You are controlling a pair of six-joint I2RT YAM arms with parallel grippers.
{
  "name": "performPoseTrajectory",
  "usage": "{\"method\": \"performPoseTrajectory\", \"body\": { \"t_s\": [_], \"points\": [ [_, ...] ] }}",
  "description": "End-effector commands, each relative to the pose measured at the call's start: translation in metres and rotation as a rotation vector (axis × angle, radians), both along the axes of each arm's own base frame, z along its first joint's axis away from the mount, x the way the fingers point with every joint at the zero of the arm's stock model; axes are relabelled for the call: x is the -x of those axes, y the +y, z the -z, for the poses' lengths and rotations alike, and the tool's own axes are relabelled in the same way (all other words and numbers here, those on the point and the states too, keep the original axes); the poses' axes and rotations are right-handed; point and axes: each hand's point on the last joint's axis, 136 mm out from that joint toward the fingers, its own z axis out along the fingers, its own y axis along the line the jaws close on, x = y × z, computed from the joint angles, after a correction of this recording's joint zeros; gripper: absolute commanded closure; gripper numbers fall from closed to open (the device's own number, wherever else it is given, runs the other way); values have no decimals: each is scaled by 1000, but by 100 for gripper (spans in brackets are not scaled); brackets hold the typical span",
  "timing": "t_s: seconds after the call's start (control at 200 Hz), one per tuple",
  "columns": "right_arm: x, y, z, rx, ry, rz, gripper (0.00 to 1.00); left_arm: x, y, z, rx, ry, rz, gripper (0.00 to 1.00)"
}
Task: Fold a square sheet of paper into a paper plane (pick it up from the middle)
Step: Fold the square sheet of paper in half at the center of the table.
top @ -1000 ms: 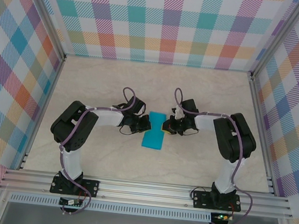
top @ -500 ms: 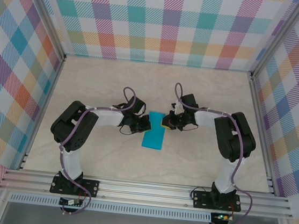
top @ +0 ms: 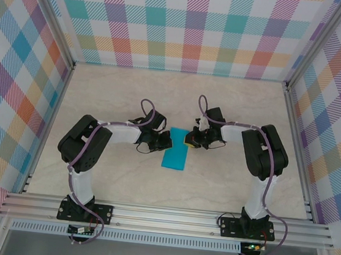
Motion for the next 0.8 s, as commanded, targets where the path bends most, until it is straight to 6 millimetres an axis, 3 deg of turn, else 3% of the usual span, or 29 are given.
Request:
{"method": "performPoseTrajectory", "body": {
  "t_s": [0.0,0.155,0.3,0.52,0.695,0.795],
  "points": [
    [-3,-1,-3,-15,1,-17,100,33,29,41,-170,134,7,100],
    [-17,1,-28,-44,-41,-17,100,34,30,41,-175,135,6,100],
    [-23,2,-15,-33,-16,-25,100,34,29,42,-173,139,3,100],
    [-15,-3,4,-9,18,-14,100,34,31,42,-179,137,1,100],
    [-17,-8,7,17,18,-6,100,35,31,41,-177,135,1,100],
    [-21,-5,-3,0,8,-13,100,35,31,41,-179,134,2,100]
  ]
}}
